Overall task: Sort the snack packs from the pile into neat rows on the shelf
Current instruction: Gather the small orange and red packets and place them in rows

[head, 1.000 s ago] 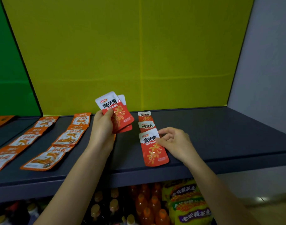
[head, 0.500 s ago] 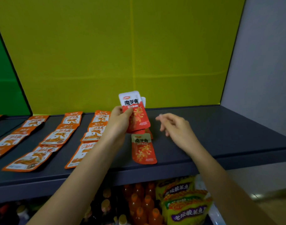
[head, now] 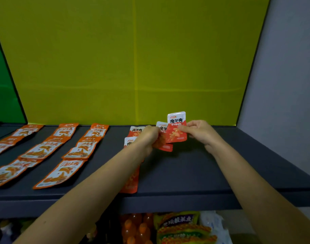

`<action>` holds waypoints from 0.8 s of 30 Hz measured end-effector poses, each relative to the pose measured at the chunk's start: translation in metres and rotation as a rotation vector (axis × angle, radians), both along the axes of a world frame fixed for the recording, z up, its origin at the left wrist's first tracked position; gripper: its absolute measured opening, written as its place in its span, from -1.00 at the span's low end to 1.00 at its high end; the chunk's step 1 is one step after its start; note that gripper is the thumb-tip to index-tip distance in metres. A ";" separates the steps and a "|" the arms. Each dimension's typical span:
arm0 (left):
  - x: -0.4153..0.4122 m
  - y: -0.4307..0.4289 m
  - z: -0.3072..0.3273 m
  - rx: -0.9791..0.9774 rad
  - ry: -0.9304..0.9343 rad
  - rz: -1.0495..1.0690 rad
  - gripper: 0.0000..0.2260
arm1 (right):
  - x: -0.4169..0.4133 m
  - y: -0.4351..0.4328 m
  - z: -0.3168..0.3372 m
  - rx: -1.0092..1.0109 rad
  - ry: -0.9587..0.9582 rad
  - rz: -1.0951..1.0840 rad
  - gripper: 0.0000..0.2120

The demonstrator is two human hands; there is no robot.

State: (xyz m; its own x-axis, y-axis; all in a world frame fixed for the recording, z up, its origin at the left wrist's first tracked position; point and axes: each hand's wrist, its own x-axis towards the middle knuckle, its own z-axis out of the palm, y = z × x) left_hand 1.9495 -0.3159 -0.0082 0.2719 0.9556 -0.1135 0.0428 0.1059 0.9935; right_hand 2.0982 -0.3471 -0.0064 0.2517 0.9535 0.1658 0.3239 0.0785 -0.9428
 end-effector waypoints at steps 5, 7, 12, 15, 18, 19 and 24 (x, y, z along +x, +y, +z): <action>0.004 0.006 -0.011 0.122 0.382 -0.055 -0.88 | 0.032 0.020 0.000 -0.056 -0.039 -0.032 -0.87; 0.005 0.005 -0.011 0.161 0.497 -0.061 -0.90 | 0.033 0.029 0.000 -0.078 -0.050 -0.015 -0.87; 0.012 0.004 -0.011 0.304 0.825 -0.057 -0.60 | 0.025 0.055 -0.004 -0.076 0.001 -0.016 -0.83; 0.015 0.003 -0.012 0.408 1.013 -0.080 -0.51 | 0.019 0.069 -0.017 -0.094 0.009 -0.035 -0.79; 0.016 0.003 -0.018 0.488 1.126 -0.078 -0.56 | 0.017 0.082 -0.033 -0.110 -0.045 -0.084 -0.80; 0.017 0.003 -0.020 0.507 1.156 -0.067 -0.57 | 0.017 0.084 -0.035 -0.111 -0.060 -0.096 -0.82; 0.025 -0.001 -0.024 0.648 1.324 -0.005 -0.62 | 0.016 0.088 -0.037 -0.106 -0.209 -0.107 -0.75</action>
